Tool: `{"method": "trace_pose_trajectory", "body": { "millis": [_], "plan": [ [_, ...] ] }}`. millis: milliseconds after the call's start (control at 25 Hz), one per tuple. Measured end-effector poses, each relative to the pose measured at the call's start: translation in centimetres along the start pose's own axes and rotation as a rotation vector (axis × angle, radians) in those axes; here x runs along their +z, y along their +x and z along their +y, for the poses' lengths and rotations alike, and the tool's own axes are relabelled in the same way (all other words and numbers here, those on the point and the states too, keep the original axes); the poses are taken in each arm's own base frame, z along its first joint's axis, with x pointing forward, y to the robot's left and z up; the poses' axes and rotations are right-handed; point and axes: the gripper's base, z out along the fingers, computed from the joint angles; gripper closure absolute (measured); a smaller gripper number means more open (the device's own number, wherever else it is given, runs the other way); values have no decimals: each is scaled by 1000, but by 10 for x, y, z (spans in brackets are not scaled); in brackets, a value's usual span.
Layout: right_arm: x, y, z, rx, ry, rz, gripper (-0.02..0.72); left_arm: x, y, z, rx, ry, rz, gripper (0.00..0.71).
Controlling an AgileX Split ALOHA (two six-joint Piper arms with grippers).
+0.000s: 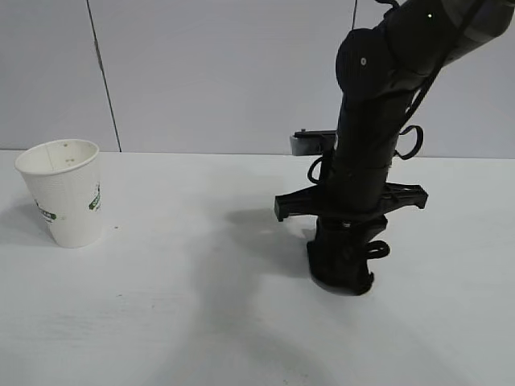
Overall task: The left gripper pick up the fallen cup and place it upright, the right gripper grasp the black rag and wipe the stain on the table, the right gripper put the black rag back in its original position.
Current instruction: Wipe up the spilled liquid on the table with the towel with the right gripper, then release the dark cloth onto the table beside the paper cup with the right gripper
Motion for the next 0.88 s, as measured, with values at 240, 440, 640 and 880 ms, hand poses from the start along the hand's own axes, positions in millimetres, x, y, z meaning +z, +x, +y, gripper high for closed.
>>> {"method": "trace_pose_trajectory", "body": {
  "millis": [240,440,640,880],
  "plan": [
    [-7,-3,32,-45,-180,-19,554,0,0,0,0,0,0,16],
    [-9,-10,36,-22,-213,-81,554,0,0,0,0,0,0,16],
    [-9,-10,35,-33,-208,-83,554,0,0,0,0,0,0,16],
    [-9,-10,35,-63,-206,-88,300,0,0,0,0,0,0,16]
  ]
}}
